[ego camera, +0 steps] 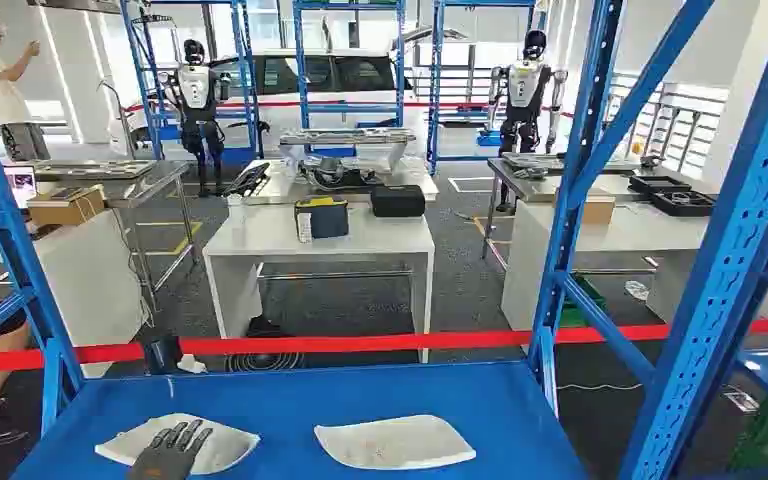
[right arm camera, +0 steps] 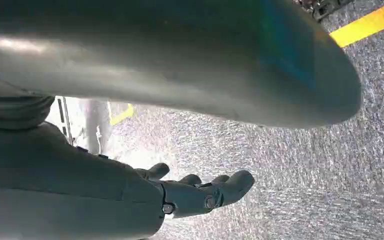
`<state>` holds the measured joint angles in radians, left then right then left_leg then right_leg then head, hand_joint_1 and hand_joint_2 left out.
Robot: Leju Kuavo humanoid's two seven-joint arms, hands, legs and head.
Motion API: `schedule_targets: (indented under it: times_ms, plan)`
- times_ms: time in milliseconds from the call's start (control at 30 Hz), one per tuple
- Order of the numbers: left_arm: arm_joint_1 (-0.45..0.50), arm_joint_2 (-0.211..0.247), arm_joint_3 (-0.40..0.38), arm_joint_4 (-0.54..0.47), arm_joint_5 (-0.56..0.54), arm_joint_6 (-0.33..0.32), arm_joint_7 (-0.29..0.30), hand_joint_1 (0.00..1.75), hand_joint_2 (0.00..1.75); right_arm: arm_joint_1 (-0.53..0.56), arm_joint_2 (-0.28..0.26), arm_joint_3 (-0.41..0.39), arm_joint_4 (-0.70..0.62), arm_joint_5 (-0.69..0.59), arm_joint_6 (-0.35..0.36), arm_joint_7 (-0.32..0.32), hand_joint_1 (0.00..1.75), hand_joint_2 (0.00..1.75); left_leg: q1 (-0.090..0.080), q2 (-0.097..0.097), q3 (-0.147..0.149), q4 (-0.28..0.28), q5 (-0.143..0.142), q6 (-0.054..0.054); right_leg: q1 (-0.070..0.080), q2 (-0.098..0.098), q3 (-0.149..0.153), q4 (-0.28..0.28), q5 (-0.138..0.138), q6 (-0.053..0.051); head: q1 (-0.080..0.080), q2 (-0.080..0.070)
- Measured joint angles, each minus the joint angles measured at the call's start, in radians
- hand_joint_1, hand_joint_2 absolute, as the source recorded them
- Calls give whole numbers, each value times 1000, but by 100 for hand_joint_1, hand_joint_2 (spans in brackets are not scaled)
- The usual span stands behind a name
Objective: Take the parts from the cabinet and place them on the table.
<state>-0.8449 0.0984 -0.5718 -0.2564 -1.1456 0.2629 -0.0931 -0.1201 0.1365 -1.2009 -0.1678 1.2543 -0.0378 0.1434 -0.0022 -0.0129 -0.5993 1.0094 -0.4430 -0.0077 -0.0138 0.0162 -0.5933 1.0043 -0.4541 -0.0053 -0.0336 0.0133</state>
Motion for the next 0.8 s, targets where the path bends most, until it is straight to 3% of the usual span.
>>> schedule_targets:
  times_ms: [67,100,167,200,233,300,333,367,400,467,500,533,600,667,700,767,800]
  plan:
    - [3,8,5,0,3,7,-5,0,0,-3,2,0,0,2,0,6,0,0,-1,0,1,-4,-5,8,-2,0,2,-6,-2,7,0,0]
    - [5,10,6,0,3,9,-9,0,0,-3,3,0,0,2,0,13,0,0,0,1,-2,-16,-9,18,-2,0,6,15,14,12,0,0]
    - [6,12,8,-2,3,10,-11,0,0,-3,3,0,0,2,-1,15,0,0,7,1,24,-28,-6,32,-3,-3,-1,23,7,16,0,0]
    - [5,13,10,-3,3,10,-12,0,0,-6,3,0,0,2,-1,15,0,0,7,3,32,-28,-7,34,-4,-6,-10,48,-14,12,0,0]
    - [4,15,13,-3,3,10,-12,0,0,-8,3,0,0,2,-2,15,0,0,8,4,34,-28,-7,35,-3,-6,-40,111,-54,11,1,0]
    - [7,16,15,-3,3,10,-12,0,0,-7,4,0,0,2,-3,15,0,0,7,6,33,-27,-9,32,-7,-7,-118,257,-119,19,1,0]
    - [9,16,15,-3,3,10,-13,0,0,-5,4,0,0,2,-4,17,0,0,8,5,34,-26,-11,29,-9,-7,-149,309,-134,24,2,0]
    - [12,16,15,-3,3,10,-15,0,0,-5,4,0,0,2,-4,16,0,0,10,5,36,-25,-13,23,-14,-7,-157,310,-122,30,1,0]
    - [15,16,15,-3,2,10,-15,0,0,-5,3,0,0,2,-5,16,0,0,14,4,39,-22,-16,15,-19,-8,-142,266,-91,36,2,0]
    - [15,15,15,-3,1,10,-15,0,0,-5,3,0,0,2,-5,16,0,0,27,4,43,-6,-34,-8,-32,-12,-63,86,14,46,2,0]
    - [15,16,16,-3,1,10,-15,0,0,-4,7,0,2,1,-4,16,0,0,25,5,41,1,-43,-19,-34,-7,-49,53,2,55,1,0]
    - [14,16,16,-3,0,10,-15,0,0,-5,11,0,4,0,-4,15,0,0,24,5,36,12,-48,-28,-27,-5,-61,48,-37,40,3,0]
    - [16,14,16,-3,-2,9,-15,0,0,1,10,0,4,-1,-5,15,0,0,20,4,43,12,-57,-43,-27,-11,-53,63,-25,9,-1,0]
    - [16,11,17,-5,-6,9,-14,0,0,-1,10,0,4,-1,-6,12,0,0,27,3,45,15,-59,-55,-24,-8,-34,63,-29,-10,-1,1]
    - [14,11,17,-6,-12,11,-15,0,175,-2,10,0,4,-1,-6,11,0,0,28,8,36,49,-57,-55,-23,-9,-23,60,-28,-15,-2,0]
    - [10,11,17,-6,-20,12,-19,0,175,-4,9,0,3,-1,-5,11,0,0,25,9,-38,175,-79,-56,-18,-7,-9,55,-37,-27,-3,0]
    - [11,11,17,-5,-21,11,-22,0,175,-5,8,0,3,0,-5,11,0,0,23,9,-91,248,-115,-56,-13,-6,-2,53,-43,-33,-5,0]
